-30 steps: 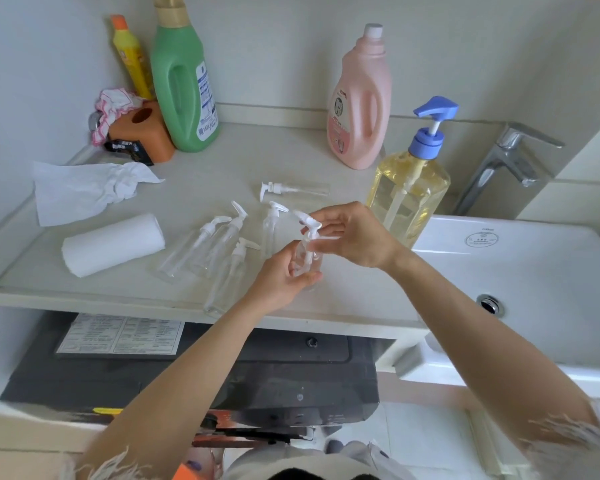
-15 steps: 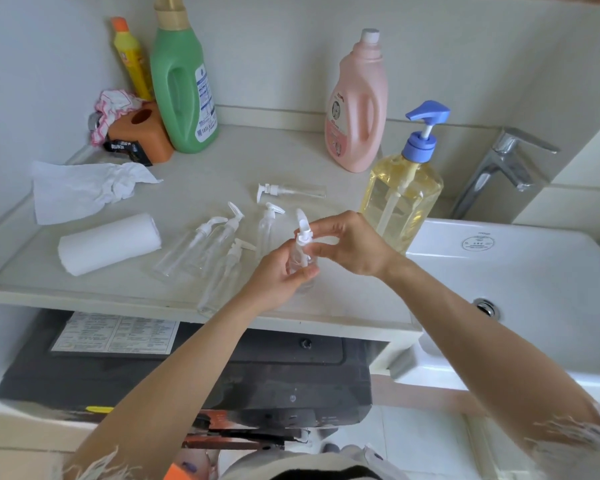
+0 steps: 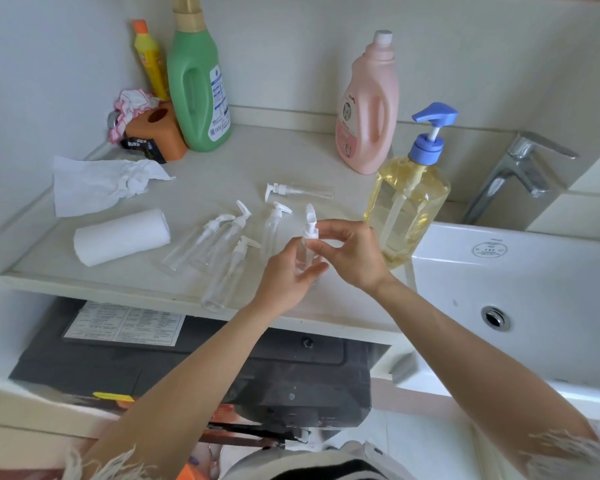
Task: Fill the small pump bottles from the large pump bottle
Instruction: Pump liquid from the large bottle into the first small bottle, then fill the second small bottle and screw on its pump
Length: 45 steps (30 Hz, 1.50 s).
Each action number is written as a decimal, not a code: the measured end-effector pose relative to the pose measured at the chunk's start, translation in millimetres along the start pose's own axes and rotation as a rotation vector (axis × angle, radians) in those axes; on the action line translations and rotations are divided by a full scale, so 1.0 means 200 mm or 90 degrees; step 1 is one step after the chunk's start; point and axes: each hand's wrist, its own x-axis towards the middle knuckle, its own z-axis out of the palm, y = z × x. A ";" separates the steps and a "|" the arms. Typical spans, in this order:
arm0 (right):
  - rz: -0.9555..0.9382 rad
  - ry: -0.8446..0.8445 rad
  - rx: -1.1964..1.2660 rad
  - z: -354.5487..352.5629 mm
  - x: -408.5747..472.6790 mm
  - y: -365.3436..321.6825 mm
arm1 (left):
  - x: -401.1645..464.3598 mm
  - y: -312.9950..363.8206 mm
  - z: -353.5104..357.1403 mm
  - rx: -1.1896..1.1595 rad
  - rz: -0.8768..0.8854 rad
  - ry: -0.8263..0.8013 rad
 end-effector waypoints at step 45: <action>0.328 -0.133 -0.458 0.52 0.49 0.03 | 0.61 -0.52 -1.09 0.163 -0.152 0.111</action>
